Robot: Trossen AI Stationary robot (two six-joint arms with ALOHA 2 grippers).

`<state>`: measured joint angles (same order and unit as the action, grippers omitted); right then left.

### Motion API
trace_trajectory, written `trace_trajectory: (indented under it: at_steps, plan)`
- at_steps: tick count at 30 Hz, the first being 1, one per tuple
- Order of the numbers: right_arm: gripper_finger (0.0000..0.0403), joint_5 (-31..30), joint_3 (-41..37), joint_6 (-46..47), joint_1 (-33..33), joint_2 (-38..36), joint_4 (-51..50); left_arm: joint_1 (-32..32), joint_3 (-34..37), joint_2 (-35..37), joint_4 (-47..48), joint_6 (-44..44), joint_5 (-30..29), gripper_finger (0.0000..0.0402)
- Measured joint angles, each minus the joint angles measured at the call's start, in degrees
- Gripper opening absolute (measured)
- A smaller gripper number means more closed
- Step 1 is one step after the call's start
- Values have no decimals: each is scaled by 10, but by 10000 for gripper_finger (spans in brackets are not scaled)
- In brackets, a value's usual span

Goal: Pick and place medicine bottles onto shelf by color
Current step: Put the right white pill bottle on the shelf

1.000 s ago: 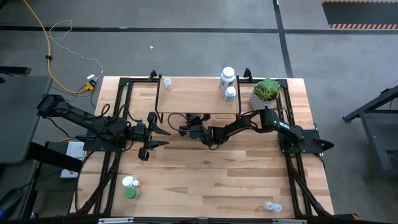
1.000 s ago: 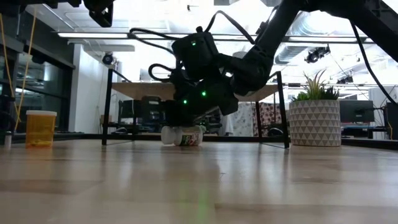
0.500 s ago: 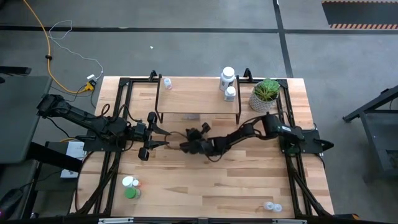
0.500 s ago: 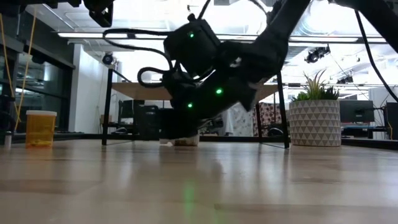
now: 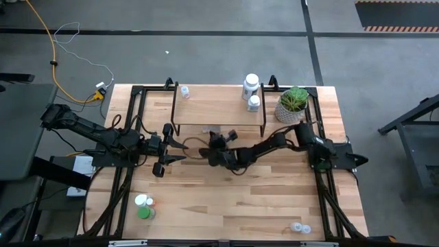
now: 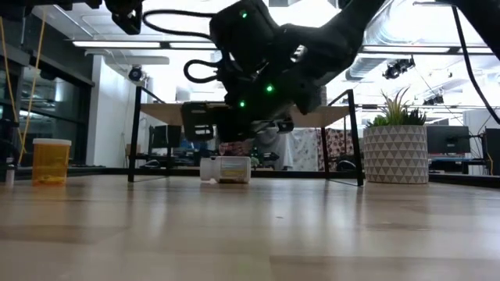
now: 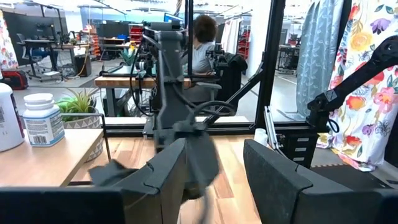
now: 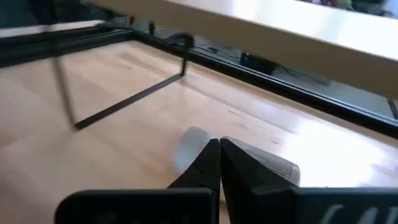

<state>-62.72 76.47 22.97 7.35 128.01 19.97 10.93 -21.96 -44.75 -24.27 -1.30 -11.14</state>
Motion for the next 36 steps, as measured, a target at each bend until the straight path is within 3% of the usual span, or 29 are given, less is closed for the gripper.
trace_trajectory:
  at_steps: [13,18,23,29,36]
  plan:
    - [0,13,0,69,-64,0,13,0,0,0,0,0,0,149]
    - [0,74,0,100,-83,0,8,0,0,0,0,0,0,149]
    - [0,91,0,105,-97,0,-8,0,0,0,0,0,0,149]
    - [0,133,0,101,-96,0,-24,0,0,0,0,0,0,149]
    - [0,127,1,101,-68,-2,-62,0,0,0,0,0,0,149]
